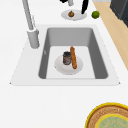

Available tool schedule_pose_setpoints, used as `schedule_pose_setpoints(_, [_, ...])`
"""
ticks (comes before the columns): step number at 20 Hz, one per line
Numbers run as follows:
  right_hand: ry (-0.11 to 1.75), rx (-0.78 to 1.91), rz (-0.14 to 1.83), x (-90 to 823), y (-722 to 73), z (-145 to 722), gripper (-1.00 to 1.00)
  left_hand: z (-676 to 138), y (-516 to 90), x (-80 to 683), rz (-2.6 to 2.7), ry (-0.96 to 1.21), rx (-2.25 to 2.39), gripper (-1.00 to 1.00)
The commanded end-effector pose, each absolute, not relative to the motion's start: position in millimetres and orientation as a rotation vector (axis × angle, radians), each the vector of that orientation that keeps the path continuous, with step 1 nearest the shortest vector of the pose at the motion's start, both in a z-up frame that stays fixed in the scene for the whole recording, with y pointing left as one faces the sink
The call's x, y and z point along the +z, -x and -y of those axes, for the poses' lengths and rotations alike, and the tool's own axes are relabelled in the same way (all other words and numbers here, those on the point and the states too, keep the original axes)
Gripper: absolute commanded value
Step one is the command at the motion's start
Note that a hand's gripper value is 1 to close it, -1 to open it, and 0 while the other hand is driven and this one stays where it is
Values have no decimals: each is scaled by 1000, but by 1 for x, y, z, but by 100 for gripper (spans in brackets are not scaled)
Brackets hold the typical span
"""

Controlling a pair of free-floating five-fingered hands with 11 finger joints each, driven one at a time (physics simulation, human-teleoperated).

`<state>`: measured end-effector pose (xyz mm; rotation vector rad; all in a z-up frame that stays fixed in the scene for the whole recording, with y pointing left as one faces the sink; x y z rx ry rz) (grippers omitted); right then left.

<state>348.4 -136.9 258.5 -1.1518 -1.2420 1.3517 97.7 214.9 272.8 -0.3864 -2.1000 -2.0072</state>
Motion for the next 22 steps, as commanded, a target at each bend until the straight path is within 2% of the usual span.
schedule_pose_setpoints(1, [1126,1396,1199,274,-368,129,-100,-215,-98,273,2100,386,-2007,0])
schedule_pose_setpoints(13, [1060,1443,1116,317,-425,106,-100,-215,-98,273,2100,386,-2007,0])
schedule_pose_setpoints(22, [986,1515,977,320,-468,90,-100,-215,-98,273,2100,386,-2007,0])
